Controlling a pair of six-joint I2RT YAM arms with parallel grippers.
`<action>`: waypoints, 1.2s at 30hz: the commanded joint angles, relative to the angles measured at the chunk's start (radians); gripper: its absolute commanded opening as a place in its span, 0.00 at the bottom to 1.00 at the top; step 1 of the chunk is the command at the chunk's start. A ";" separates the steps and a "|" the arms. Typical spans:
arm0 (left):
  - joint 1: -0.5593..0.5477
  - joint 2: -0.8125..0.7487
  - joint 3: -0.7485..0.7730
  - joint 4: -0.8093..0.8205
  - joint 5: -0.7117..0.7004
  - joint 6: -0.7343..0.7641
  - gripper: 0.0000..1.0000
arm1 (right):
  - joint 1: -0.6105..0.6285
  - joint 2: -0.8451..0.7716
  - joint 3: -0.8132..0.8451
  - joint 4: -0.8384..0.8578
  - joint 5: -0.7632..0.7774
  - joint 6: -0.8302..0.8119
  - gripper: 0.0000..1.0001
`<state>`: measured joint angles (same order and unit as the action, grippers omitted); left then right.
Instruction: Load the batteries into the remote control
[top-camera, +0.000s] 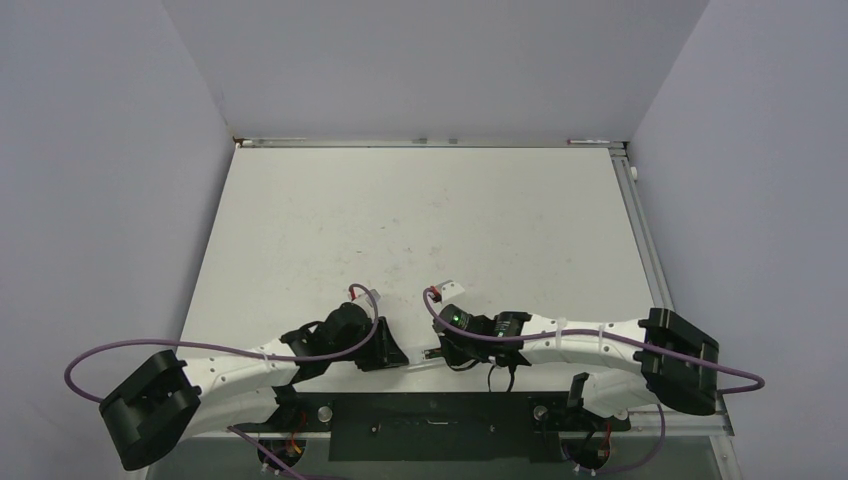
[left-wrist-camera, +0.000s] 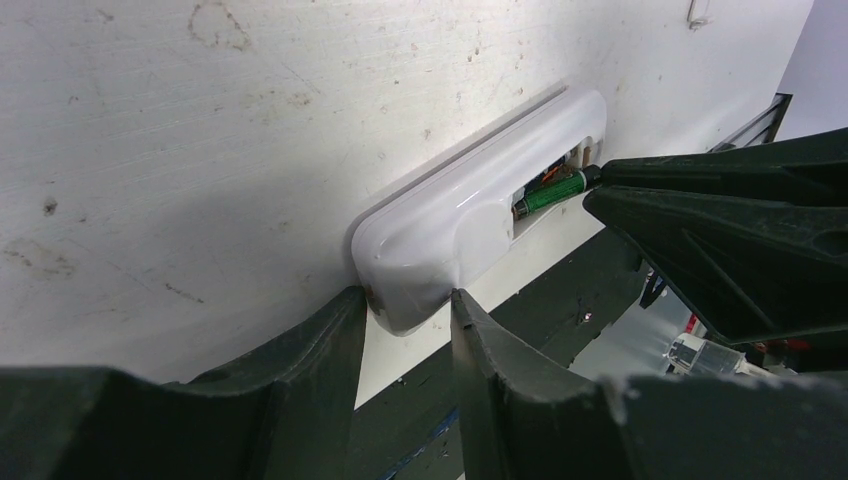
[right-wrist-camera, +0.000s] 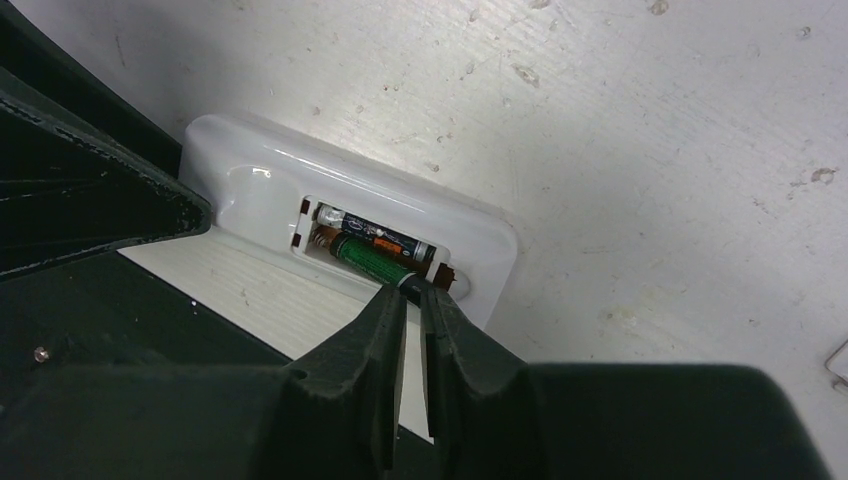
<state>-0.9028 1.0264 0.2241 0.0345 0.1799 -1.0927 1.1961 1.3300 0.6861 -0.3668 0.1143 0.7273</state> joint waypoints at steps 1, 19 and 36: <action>-0.006 0.019 0.009 0.020 -0.010 0.014 0.34 | -0.007 0.011 0.019 0.038 -0.012 0.008 0.13; -0.006 0.040 0.019 0.031 -0.003 0.024 0.34 | 0.020 0.124 0.046 0.058 -0.088 -0.016 0.09; -0.005 0.011 0.006 0.023 -0.005 0.025 0.34 | 0.159 0.324 0.186 -0.152 0.060 -0.006 0.09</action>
<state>-0.9039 1.0454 0.2264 0.0566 0.1871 -1.0878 1.3109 1.5719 0.8867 -0.4385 0.2165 0.6895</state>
